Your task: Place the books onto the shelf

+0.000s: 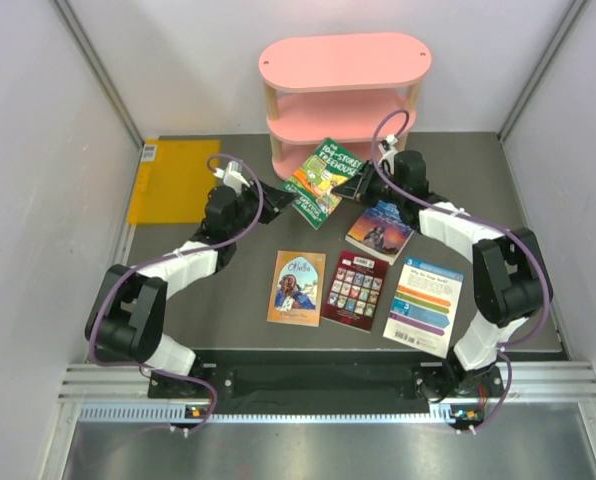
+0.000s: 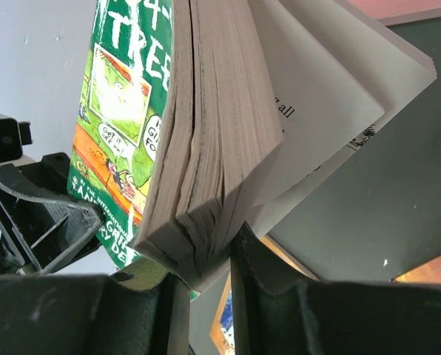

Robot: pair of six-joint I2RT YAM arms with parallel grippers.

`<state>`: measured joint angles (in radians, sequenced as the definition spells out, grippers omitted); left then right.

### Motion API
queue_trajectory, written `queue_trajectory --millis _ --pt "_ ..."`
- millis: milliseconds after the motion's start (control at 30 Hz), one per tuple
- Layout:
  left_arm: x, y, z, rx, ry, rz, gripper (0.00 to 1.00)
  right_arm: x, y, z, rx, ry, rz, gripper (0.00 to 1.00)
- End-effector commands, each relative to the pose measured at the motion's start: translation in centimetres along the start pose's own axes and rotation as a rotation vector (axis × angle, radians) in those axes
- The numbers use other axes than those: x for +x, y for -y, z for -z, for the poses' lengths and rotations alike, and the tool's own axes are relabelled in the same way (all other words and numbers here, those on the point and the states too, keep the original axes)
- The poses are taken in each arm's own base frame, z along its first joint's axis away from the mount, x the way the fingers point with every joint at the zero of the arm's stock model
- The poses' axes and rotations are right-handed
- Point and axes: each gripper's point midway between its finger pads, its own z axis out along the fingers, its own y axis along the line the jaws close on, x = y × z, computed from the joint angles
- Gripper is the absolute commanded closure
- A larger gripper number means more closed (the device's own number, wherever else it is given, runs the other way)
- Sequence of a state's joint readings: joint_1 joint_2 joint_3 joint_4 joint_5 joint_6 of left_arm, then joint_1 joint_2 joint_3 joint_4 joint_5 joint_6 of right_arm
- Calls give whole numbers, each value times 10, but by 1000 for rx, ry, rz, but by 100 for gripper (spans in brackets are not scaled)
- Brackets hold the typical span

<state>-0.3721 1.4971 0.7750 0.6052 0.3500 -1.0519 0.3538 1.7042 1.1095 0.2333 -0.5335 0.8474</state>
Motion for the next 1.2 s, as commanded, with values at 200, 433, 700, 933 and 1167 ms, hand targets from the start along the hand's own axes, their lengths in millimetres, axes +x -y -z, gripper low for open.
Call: queue_trajectory --millis 200,433,700,933,1167 --pt "46 68 -6 253 -189 -95 90 6 -59 -2 -186 -56 122 100" --pt "47 68 -12 252 -198 -95 93 12 -55 -2 -184 -80 134 100" --pt "44 67 -13 226 -183 -107 100 14 -47 -1 -159 -94 138 98" --pt "23 62 -20 124 -129 -176 100 20 -1 8 -46 -77 88 67" --pt "24 46 -30 89 -134 -121 100 26 27 17 -12 -76 46 60"
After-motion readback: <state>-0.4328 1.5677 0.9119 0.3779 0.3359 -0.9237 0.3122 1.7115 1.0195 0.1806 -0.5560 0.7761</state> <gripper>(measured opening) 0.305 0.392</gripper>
